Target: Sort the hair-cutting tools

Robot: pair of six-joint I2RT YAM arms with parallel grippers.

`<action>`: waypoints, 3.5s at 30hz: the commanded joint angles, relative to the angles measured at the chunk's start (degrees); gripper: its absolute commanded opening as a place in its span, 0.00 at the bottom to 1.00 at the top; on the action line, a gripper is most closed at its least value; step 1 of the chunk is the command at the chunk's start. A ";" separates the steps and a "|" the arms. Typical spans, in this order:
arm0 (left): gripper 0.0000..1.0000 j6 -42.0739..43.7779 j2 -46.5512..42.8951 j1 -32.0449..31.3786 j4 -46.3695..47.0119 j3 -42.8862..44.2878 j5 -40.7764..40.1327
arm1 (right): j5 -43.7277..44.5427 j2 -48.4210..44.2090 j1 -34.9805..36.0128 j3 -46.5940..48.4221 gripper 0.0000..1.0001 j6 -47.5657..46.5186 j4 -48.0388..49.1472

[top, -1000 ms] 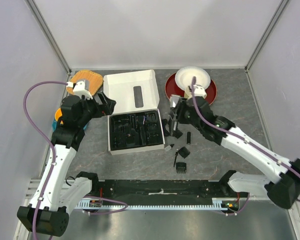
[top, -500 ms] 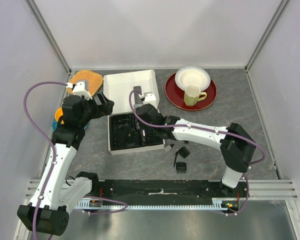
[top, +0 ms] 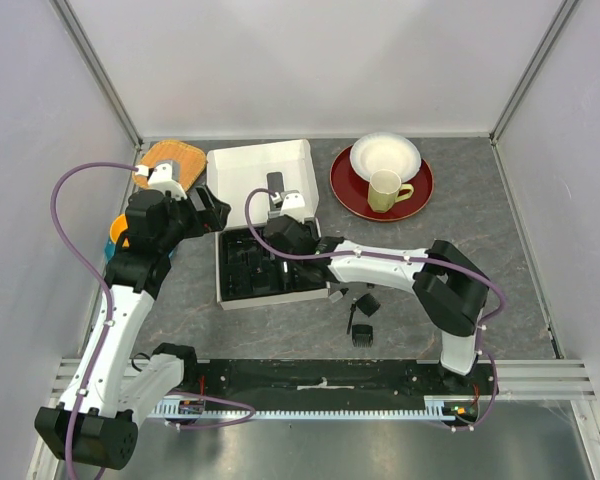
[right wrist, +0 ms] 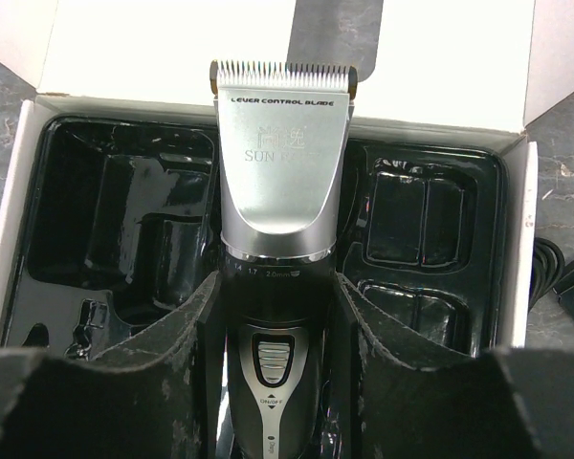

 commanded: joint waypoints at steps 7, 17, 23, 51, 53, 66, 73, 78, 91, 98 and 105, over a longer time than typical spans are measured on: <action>0.94 1.65 -0.11 0.17 0.86 1.30 -0.40 | 5.31 1.50 1.86 2.80 0.06 1.61 1.77; 0.94 1.56 0.15 0.08 0.77 1.30 -0.92 | 8.83 5.19 2.47 4.73 0.14 3.55 -2.28; 0.94 1.64 0.24 0.08 0.59 1.30 -1.62 | 8.13 6.59 2.47 6.31 0.38 3.90 -3.33; 0.94 1.56 -0.11 0.08 0.24 1.30 -2.15 | 5.41 4.22 2.39 6.32 0.37 8.20 -12.56; 0.94 1.47 -0.03 0.08 0.24 1.30 -2.07 | 5.05 4.40 2.39 5.62 0.33 8.64 -12.56; 0.94 1.47 -0.03 0.08 0.24 1.30 -2.07 | 6.10 1.34 2.12 7.28 0.41 7.15 -13.70; 0.94 1.47 0.24 0.08 0.24 1.57 0.82 | 1.28 -4.82 -2.53 9.67 0.50 3.46 -22.83; 0.94 1.47 0.15 0.08 0.24 1.48 1.89 | -1.36 -14.99 -9.47 1.41 0.55 4.07 -25.30; 0.94 -0.46 0.85 0.08 -0.11 1.21 2.33 | -2.86 -28.29 -16.24 -20.56 0.68 8.82 -28.12; 0.94 -0.64 0.68 0.17 -0.64 1.39 2.24 | -5.41 -22.95 -17.83 -24.62 0.55 8.91 -26.28; 0.94 -0.82 0.68 0.08 -0.73 1.22 1.89 | -6.02 -18.72 -18.44 -24.53 0.49 8.20 -23.20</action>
